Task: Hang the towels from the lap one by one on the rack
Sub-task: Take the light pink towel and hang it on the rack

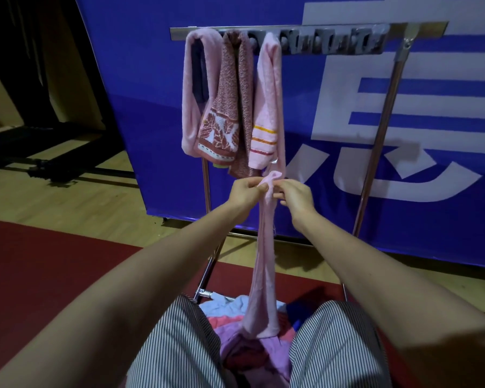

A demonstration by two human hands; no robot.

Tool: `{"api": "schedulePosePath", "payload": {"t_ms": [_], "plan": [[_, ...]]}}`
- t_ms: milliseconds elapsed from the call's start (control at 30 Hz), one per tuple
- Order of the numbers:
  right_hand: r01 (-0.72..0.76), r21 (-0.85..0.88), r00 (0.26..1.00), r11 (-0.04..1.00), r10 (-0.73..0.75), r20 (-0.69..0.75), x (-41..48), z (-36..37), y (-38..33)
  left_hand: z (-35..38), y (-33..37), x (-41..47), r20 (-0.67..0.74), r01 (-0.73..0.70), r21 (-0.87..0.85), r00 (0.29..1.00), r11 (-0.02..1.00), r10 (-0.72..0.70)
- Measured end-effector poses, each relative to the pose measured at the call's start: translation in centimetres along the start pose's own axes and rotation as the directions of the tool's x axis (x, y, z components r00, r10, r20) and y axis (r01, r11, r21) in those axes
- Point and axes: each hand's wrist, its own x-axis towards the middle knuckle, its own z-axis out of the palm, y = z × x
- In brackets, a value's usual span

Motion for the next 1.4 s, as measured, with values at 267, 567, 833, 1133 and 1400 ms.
{"api": "schedulePosePath", "payload": {"t_ms": [267,567,833,1133,1400], "plan": [[0.186,-0.224,0.97,0.957,-0.143,0.197,0.9,-1.7,-0.2,-3.3,3.3,0.6,0.291,-0.278,0.318,0.938,0.907,0.186],[0.358,0.029,0.932,0.933,-0.359,0.043,1.7,-0.8,-7.0,-3.6,8.0,1.0,0.018,-0.51,0.226,0.854,0.83,0.52],[0.25,0.117,0.932,0.961,-0.272,0.238,1.8,-1.1,-4.1,-4.1,7.1,1.0,0.319,-0.175,0.087,0.937,0.981,0.139],[-0.023,-0.309,0.748,0.951,0.221,0.626,0.1,-2.4,1.1,-4.7,8.2,1.2,0.298,0.003,-0.083,0.954,0.997,0.022],[-0.159,0.099,0.758,0.982,0.057,0.65,0.0,-1.1,-2.0,-4.5,6.8,1.2,0.189,0.236,-0.393,0.967,0.889,-0.174]]}}
